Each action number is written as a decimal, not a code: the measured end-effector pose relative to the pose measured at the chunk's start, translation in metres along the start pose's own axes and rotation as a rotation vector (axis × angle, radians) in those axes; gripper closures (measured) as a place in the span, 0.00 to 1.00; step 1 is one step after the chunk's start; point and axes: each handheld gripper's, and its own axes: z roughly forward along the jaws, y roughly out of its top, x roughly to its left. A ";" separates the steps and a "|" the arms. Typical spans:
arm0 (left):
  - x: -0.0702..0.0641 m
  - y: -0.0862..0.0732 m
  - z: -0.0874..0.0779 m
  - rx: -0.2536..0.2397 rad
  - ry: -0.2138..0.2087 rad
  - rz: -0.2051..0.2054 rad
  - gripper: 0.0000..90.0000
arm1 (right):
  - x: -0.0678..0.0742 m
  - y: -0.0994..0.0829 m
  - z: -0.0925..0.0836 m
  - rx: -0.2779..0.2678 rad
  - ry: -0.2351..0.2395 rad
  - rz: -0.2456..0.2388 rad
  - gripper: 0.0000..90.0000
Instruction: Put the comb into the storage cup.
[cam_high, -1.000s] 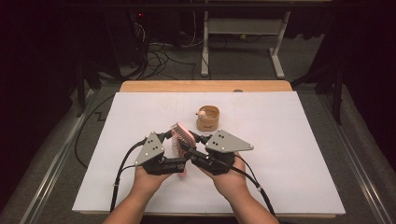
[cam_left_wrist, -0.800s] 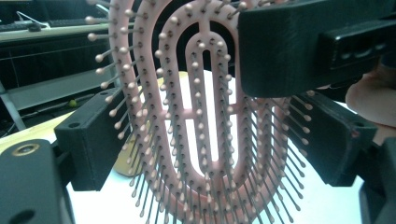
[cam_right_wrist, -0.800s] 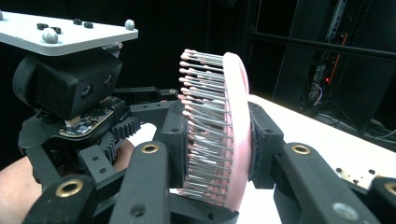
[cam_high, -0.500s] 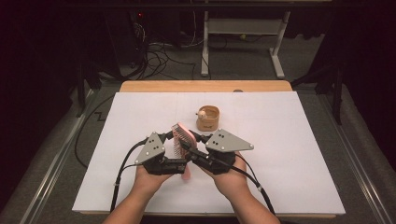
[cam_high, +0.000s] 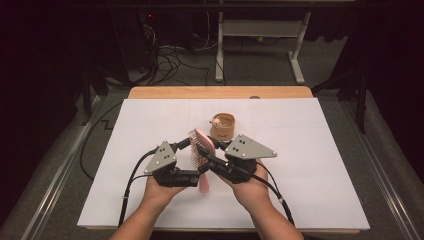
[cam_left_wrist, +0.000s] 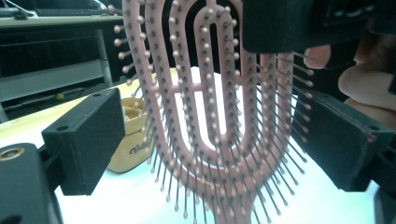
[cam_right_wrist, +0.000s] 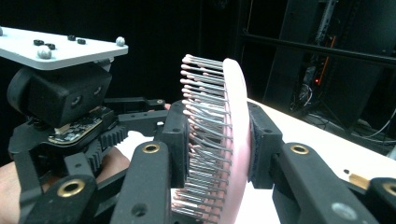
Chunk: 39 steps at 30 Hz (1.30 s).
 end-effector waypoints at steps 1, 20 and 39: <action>0.000 0.000 0.000 -0.001 -0.003 -0.002 0.12 | -0.001 0.000 0.000 -0.001 -0.001 -0.001 0.75; 0.004 -0.003 -0.006 -0.001 -0.027 -0.033 0.05 | -0.011 0.004 -0.009 -0.004 -0.039 -0.007 0.75; 0.037 -0.020 -0.042 0.024 0.069 -0.052 0.00 | -0.024 0.007 -0.022 0.005 -0.096 -0.026 0.75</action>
